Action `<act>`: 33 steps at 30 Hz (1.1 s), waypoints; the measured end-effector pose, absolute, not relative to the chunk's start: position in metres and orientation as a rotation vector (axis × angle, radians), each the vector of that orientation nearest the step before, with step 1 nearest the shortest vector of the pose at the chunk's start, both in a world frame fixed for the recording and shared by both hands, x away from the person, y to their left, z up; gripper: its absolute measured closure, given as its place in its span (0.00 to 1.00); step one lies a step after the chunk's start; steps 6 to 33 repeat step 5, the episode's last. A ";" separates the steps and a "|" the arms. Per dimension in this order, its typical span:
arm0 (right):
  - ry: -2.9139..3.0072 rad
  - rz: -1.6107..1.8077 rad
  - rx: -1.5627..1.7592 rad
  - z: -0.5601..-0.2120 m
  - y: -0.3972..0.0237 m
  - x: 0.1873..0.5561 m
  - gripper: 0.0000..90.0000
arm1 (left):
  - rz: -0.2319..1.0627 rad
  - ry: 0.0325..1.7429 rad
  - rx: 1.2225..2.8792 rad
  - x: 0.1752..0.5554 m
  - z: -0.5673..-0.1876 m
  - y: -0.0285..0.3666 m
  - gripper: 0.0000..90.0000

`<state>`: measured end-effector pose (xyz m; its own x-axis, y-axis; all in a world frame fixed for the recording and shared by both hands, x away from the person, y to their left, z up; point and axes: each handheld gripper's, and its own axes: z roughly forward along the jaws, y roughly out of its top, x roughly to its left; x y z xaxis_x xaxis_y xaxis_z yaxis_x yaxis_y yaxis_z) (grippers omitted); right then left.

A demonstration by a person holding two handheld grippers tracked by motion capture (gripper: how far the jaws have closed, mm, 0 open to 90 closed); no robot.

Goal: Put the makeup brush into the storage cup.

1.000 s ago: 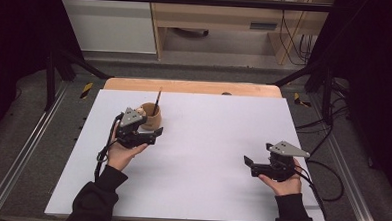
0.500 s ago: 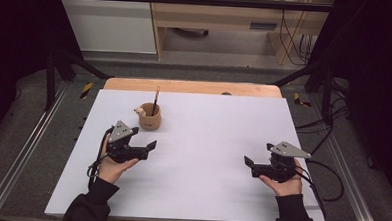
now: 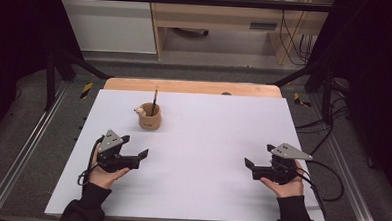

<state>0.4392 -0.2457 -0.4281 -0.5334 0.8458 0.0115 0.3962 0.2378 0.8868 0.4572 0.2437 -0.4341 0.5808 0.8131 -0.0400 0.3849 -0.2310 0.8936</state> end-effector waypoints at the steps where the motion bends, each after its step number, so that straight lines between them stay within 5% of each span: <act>1: 2.039 1.244 1.133 -0.428 -0.246 0.439 0.06 | 0.552 0.977 1.839 0.457 -0.435 0.245 0.13; 33: 2.035 1.245 1.142 -0.429 -0.247 0.438 0.06 | 0.550 0.990 1.839 0.455 -0.437 0.248 0.13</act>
